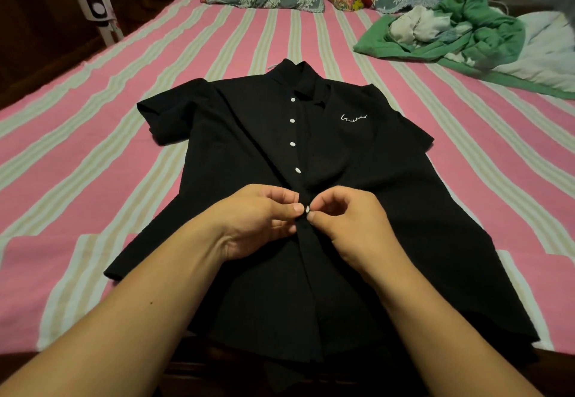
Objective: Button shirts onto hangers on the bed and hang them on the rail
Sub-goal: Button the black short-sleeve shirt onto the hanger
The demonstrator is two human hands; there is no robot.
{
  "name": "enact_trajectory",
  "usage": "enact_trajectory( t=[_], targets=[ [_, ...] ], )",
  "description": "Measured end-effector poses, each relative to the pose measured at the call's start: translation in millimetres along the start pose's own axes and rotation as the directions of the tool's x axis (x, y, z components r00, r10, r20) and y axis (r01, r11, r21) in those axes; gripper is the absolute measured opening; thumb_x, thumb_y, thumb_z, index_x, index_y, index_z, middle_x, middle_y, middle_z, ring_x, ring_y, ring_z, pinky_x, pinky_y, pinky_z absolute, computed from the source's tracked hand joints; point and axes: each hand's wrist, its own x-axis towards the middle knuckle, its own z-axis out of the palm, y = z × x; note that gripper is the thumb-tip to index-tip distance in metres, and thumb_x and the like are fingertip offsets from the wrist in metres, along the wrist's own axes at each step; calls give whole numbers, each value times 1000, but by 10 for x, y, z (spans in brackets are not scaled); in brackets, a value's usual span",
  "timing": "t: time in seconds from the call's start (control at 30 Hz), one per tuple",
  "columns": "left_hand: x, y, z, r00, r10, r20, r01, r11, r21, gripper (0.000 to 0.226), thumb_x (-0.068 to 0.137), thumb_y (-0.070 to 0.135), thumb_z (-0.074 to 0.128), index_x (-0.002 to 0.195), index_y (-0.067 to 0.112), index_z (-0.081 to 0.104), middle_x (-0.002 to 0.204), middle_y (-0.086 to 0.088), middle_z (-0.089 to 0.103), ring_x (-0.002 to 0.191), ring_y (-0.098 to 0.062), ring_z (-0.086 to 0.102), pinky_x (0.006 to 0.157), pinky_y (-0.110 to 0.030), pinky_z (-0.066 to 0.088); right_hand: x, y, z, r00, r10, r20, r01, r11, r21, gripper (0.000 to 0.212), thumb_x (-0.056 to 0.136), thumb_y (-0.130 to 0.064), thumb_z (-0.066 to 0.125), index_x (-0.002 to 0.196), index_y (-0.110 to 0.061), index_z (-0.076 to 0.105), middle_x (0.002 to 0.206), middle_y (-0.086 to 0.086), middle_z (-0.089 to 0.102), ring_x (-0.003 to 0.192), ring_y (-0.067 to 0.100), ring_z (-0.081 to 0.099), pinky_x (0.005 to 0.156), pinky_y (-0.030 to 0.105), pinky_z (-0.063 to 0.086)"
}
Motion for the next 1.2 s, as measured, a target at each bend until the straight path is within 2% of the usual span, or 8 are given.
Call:
enact_trajectory(
  t=[0.23, 0.47, 0.63, 0.8, 0.97, 1.07, 1.13, 1.2],
  targets=[
    [0, -37, 22, 963, 189, -194, -127, 948, 291, 13, 85, -1, 76, 95, 5, 71, 81, -8, 68, 71, -15, 66, 68, -25, 57, -27, 4, -15, 994, 68, 91, -71, 997, 34, 6, 84, -21, 80, 80, -23, 76, 74, -3, 73, 63, 6, 63, 62, 28, 52],
    [-57, -31, 88, 883, 439, -163, -237, 719, 653, 19, 84, 7, 78, 86, 18, 63, 74, -3, 73, 65, -13, 68, 72, -37, 59, -81, -7, 67, 981, -187, -46, 153, 902, -405, 17, 92, -39, 67, 78, -30, 64, 89, -12, 63, 82, 8, 58, 72, 30, 45],
    [-53, -34, 119, 890, 397, -223, -194, 773, 604, 20, 81, 2, 76, 83, 14, 60, 68, -10, 68, 59, -14, 63, 68, -38, 55, 18, -9, -34, 998, 59, -1, -58, 991, -122, 19, 84, -27, 75, 67, -22, 69, 67, -5, 68, 69, 16, 65, 66, 33, 55],
    [-13, -77, 129, 938, 284, -196, -125, 809, 575, 16, 83, 3, 73, 84, 15, 62, 63, -1, 61, 56, -14, 55, 61, -33, 47, 29, -31, -126, 914, 197, 354, -301, 915, 268, 25, 90, -6, 68, 66, -12, 67, 66, 5, 62, 58, 13, 55, 53, 26, 49],
    [-102, -41, 77, 967, 232, -108, -129, 807, 577, 4, 94, 13, 70, 91, 15, 72, 72, 1, 72, 64, -8, 64, 68, -26, 54, 47, 46, -198, 999, -21, 29, 31, 894, -448, 33, 94, -42, 63, 71, -19, 65, 68, -4, 64, 69, 19, 61, 60, 31, 43],
    [-250, 35, -106, 929, 331, -167, -51, 560, 827, 4, 92, 25, 71, 95, 26, 69, 89, 7, 72, 88, -13, 68, 81, -29, 54, -2, -9, -439, 997, 40, 61, -5, 868, -496, 13, 96, -39, 62, 91, -29, 70, 94, -8, 70, 92, 17, 64, 80, 33, 51],
    [-456, 33, -280, 877, 401, -265, 173, 251, 952, 19, 95, 39, 64, 112, 31, 62, 115, 4, 65, 114, -23, 58, 93, -37, 49, -33, 25, -620, 994, 95, 53, -45, 801, -597, 19, 95, -43, 62, 106, -30, 69, 113, -2, 68, 108, 23, 60, 91, 37, 50],
    [-680, 4, -482, 809, 416, -415, 416, 93, 905, 35, 102, 43, 49, 133, 28, 50, 134, -9, 54, 126, -35, 46, 96, -45, 43, -120, 107, -806, 988, 148, -35, -127, 680, -722, 38, 96, -49, 57, 125, -26, 61, 132, 7, 56, 123, 33, 49, 101, 44, 47]
  ],
)
